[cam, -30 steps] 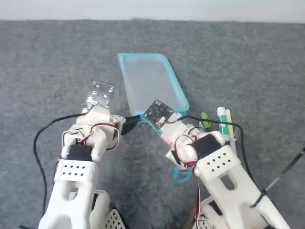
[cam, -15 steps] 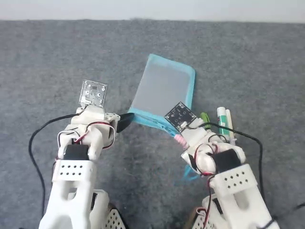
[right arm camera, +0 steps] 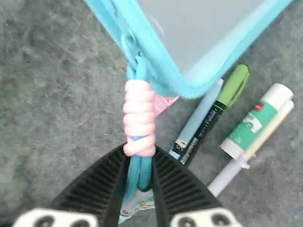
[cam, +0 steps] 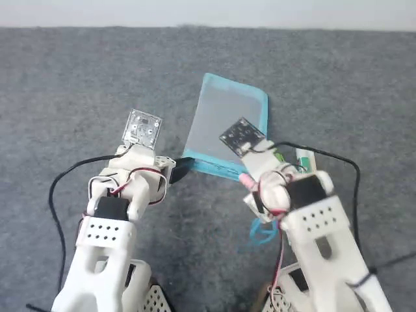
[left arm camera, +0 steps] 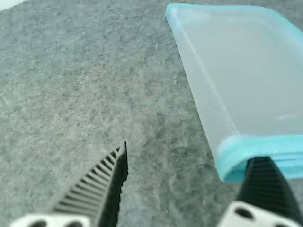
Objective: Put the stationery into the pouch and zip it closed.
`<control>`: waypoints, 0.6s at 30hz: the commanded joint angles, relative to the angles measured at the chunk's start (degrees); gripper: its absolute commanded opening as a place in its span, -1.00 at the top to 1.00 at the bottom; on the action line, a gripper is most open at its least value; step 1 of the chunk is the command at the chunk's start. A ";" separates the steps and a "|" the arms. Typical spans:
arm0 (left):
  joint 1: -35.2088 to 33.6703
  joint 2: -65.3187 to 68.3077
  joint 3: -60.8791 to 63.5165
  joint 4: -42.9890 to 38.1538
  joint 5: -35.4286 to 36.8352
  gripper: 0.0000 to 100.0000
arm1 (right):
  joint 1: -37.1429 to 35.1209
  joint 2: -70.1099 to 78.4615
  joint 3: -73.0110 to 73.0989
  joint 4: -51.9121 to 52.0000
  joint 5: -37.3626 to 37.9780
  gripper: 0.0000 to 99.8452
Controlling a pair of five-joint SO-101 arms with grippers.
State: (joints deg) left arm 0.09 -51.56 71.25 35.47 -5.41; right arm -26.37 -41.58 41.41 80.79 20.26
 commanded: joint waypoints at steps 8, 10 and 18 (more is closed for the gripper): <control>0.62 0.53 0.84 -5.27 0.79 0.26 | -14.11 -1.36 -9.58 0.13 -0.97 0.99; 0.70 0.53 1.98 -6.95 0.79 0.26 | -14.55 -2.77 -9.49 0.22 -0.79 0.99; 0.70 0.62 5.58 -14.15 0.79 0.26 | -15.96 -11.74 -9.49 6.02 2.46 0.99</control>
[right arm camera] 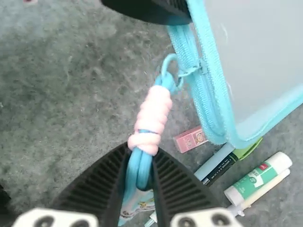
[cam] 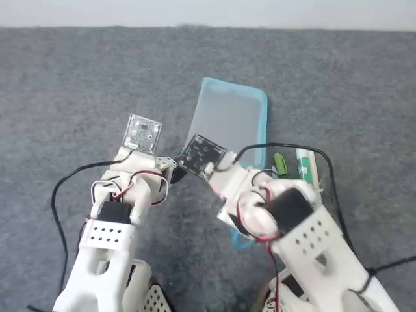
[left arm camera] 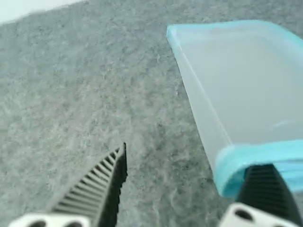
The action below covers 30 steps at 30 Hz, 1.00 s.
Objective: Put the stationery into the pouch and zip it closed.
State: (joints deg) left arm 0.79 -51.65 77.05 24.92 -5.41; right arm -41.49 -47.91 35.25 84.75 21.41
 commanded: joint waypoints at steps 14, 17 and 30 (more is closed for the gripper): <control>6.24 0.70 0.31 -5.01 0.53 0.69 | -1.01 -9.19 -1.85 5.58 1.67 0.99; 5.80 0.26 0.31 -5.01 0.53 0.94 | -0.66 -9.54 0.18 5.49 1.67 0.99; -0.79 0.53 -3.65 2.64 -6.86 0.98 | 22.20 -8.92 2.37 2.95 8.18 0.99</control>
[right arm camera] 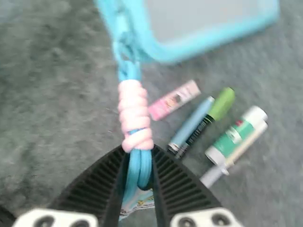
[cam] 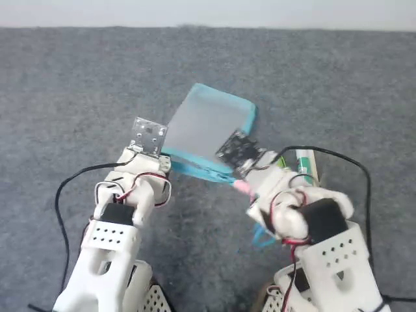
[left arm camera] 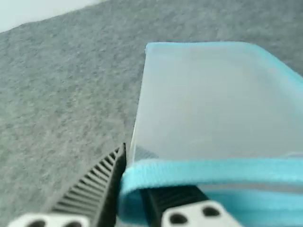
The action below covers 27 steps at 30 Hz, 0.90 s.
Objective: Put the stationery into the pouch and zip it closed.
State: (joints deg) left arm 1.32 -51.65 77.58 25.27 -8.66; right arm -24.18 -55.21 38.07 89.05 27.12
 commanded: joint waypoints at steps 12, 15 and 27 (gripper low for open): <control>-1.23 0.26 -7.96 7.91 -4.31 0.98 | 19.91 -1.63 15.82 -15.60 9.05 0.99; -1.23 0.26 -8.13 8.00 -5.27 0.98 | 22.11 -1.01 16.62 -17.54 10.02 0.99; 2.20 -3.78 -7.69 12.13 -6.33 0.98 | 29.05 33.54 1.32 -30.64 8.35 0.99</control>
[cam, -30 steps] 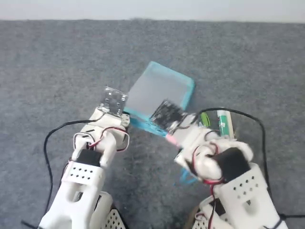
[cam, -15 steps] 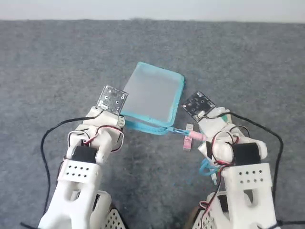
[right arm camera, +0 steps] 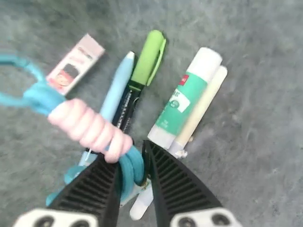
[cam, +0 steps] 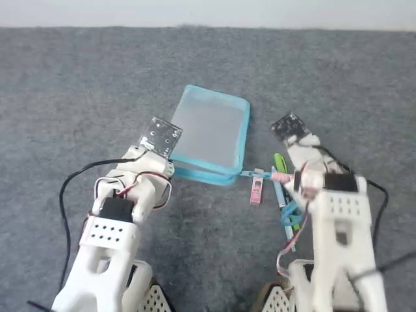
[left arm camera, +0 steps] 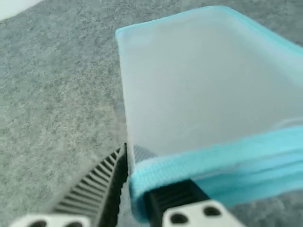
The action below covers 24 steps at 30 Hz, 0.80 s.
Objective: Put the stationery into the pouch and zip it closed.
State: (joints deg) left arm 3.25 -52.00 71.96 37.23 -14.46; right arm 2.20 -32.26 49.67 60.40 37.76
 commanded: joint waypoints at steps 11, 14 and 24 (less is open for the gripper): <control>6.42 -5.98 0.40 2.11 -1.76 0.98 | 0.04 47.60 -58.55 7.34 -10.11 0.99; 7.30 -5.98 0.40 2.20 -2.46 0.98 | -1.98 56.22 -73.58 12.97 -10.11 0.99; 7.47 -6.07 1.80 1.93 -5.71 0.98 | -7.60 86.02 -121.05 27.03 -10.02 0.99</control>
State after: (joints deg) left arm 10.02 -56.04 74.24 38.73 -18.95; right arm -5.10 48.97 -54.86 85.63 28.62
